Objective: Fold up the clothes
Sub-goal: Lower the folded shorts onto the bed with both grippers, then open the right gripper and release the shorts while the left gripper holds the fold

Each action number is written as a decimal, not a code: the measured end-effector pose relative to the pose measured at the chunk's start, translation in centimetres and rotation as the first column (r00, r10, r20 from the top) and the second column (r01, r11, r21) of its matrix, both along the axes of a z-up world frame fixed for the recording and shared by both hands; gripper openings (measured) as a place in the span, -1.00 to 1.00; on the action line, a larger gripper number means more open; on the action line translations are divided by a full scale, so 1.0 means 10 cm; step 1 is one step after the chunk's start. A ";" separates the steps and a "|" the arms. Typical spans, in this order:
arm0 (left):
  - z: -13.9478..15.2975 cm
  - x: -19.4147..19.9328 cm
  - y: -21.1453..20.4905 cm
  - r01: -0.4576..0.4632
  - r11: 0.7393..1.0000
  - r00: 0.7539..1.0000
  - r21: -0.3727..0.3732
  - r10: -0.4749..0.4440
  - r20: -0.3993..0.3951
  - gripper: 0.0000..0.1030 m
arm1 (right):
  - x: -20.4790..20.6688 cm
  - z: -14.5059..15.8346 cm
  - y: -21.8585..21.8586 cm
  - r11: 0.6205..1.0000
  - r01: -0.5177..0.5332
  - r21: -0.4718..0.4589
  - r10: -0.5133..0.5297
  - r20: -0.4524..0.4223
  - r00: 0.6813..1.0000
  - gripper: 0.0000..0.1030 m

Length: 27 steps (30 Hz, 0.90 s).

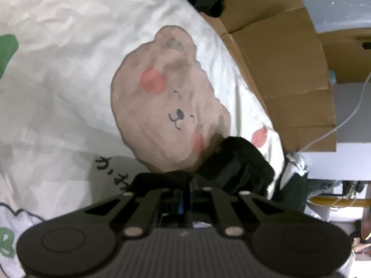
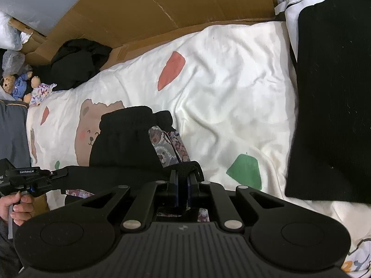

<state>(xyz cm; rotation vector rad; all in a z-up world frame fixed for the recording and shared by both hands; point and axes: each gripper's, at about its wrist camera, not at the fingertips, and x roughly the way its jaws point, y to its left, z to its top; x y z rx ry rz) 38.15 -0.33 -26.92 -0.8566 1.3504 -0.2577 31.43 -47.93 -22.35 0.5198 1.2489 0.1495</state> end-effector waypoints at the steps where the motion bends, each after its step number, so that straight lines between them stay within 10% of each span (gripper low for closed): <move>1: -0.06 0.00 -0.01 -0.009 1.000 1.000 -0.003 0.009 -0.008 -0.90 | 0.00 -0.03 -0.01 1.000 0.005 0.002 -0.004 -0.005 1.000 -0.86; 7: -0.15 0.01 0.00 -0.015 1.000 1.000 0.001 0.015 -0.020 -0.83 | 0.00 -0.10 -0.02 1.000 0.007 0.017 -0.007 -0.020 1.000 -0.81; 12: 0.03 -0.03 0.03 -0.004 0.996 1.000 0.085 0.003 0.005 -0.41 | -0.01 -0.02 -0.05 0.999 -0.007 0.052 0.007 -0.001 1.000 -0.55; 27: 0.60 -0.25 -0.09 0.223 0.930 0.960 0.292 -0.262 0.100 0.24 | -0.27 0.35 0.01 0.987 -0.144 -0.070 0.153 0.152 0.976 0.09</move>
